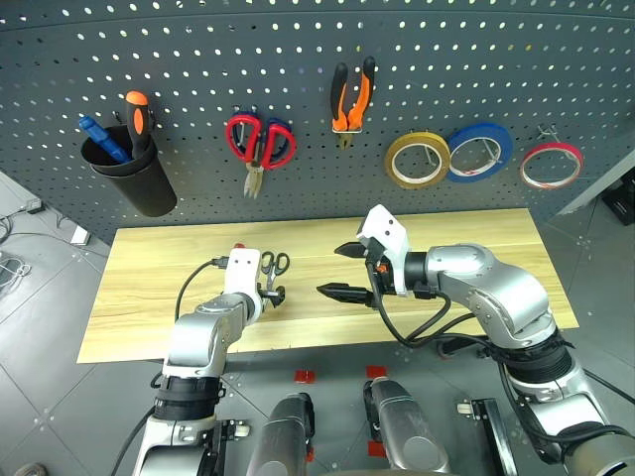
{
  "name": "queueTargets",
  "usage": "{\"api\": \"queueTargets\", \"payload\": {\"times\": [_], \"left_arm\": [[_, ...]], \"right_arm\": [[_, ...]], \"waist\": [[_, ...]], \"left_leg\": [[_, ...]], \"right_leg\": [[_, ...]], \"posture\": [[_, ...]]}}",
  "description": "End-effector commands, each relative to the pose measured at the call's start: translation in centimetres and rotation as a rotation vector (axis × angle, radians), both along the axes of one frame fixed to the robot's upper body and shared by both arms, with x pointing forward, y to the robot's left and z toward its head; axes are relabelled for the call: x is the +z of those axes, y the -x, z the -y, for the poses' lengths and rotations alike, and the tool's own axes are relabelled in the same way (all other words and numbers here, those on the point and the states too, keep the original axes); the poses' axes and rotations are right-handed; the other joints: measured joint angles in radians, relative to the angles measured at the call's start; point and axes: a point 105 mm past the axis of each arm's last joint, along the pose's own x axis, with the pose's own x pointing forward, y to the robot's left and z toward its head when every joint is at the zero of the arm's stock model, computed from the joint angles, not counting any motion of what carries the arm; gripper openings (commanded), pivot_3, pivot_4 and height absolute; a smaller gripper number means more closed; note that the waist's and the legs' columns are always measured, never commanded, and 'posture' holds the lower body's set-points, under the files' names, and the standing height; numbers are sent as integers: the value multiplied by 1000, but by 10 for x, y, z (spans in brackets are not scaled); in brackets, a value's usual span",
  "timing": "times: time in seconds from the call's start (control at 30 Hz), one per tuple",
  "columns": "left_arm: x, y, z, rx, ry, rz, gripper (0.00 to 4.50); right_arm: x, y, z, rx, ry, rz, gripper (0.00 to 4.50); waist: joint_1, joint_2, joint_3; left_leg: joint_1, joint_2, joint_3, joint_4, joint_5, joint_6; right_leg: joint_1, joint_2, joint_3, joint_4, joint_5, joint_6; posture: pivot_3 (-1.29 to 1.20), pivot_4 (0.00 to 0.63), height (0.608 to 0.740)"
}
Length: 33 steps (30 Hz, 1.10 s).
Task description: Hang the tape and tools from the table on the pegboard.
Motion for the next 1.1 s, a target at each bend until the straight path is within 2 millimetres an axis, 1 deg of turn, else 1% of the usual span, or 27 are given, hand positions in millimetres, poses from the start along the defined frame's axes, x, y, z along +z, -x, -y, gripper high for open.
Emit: {"api": "queueTargets", "payload": {"times": [0.03, 0.17, 0.27, 0.3, 0.4, 0.57, 0.6, 0.77, 0.83, 0.93, 1.0, 1.1], "left_arm": [[-3, -13, 2, -29, -20, 1, 4500], [-14, -21, 4, -56, -36, -38, 4500], [-22, -25, 6, -52, 8, -78, 4500], [-25, -26, 6, -56, 5, -90, 4327], [-32, -25, 3, -62, 2, -114, 3663], [-40, -21, 3, -86, 1, -147, 2130], [-41, -21, 3, -89, 1, -145, 1770], [-39, -21, 3, -120, -15, -117, 290], [-35, -22, 5, -118, 1, -82, 274], [-20, -26, 9, -139, 8, 64, 274], [-5, -26, 13, -153, 5, 172, 274], [28, -22, 10, -105, 5, 382, 274]], "right_arm": [[8, 9, -6, 45, -17, 20, 4460], [8, 10, -7, 66, -2, 21, 4460], [9, 10, -7, 75, 10, 29, 4460], [10, 10, -7, 76, 14, 33, 4489], [12, 7, -6, 75, 23, 39, 4500], [15, 2, -2, 54, 21, 20, 4500], [16, 0, -1, 49, 18, 14, 4500], [17, -4, 1, 31, 16, 11, 4500], [17, -5, 1, 26, 16, 13, 4500], [18, -7, 3, 15, 15, 42, 4500], [21, -8, 4, 10, 6, 102, 4500], [30, -14, 9, -20, -1, 268, 4500]], "waist": [[1, 0, 0], [0, 0, 0], [1, -1, 0], [0, -1, 0], [-1, -1, 0], [-1, 0, 0], [-1, 0, 0], [-1, 0, 0], [-1, 0, 0], [-1, 0, 0], [-1, 0, 0], [-1, -1, 1]], "left_leg": [[0, 0, 0, 0, 0, 0], [0, 0, 0, 0, 0, 0], [0, 0, 0, 0, 0, 0], [0, 0, 0, 0, 0, 0], [1, 0, 0, 0, 0, 0], [2, 0, 0, 0, 0, -1], [2, 0, 0, 0, 0, -1], [2, 0, 0, 0, 0, -1], [2, 0, 0, 0, 0, -1], [1, 0, 0, 0, 0, -1], [0, 0, 0, 0, 0, -1], [-1, 0, 0, 0, 0, -1]], "right_leg": [[0, 0, 0, 0, 0, 0], [0, 0, 0, -1, 0, 0], [0, 0, 0, -1, 0, 0], [0, 0, 0, -1, 0, 0], [0, 0, 0, 0, 0, 0], [1, 0, 0, 0, 0, 0], [1, 0, 0, 0, 0, 0], [1, -1, 0, 0, 0, 1], [1, -1, 0, 0, 0, 1], [1, -1, 0, 0, 0, 1], [0, -1, 0, -1, 0, 1], [-1, -1, 0, -2, 0, 1]], "posture": [[-199, 322, 740], [-202, 320, 740], [-211, 318, 740], [-213, 318, 740], [-218, 317, 740], [-222, 314, 740], [-224, 312, 740], [-224, 312, 740], [-224, 312, 740], [-226, 310, 740], [-227, 311, 740], [-232, 312, 740]]}}
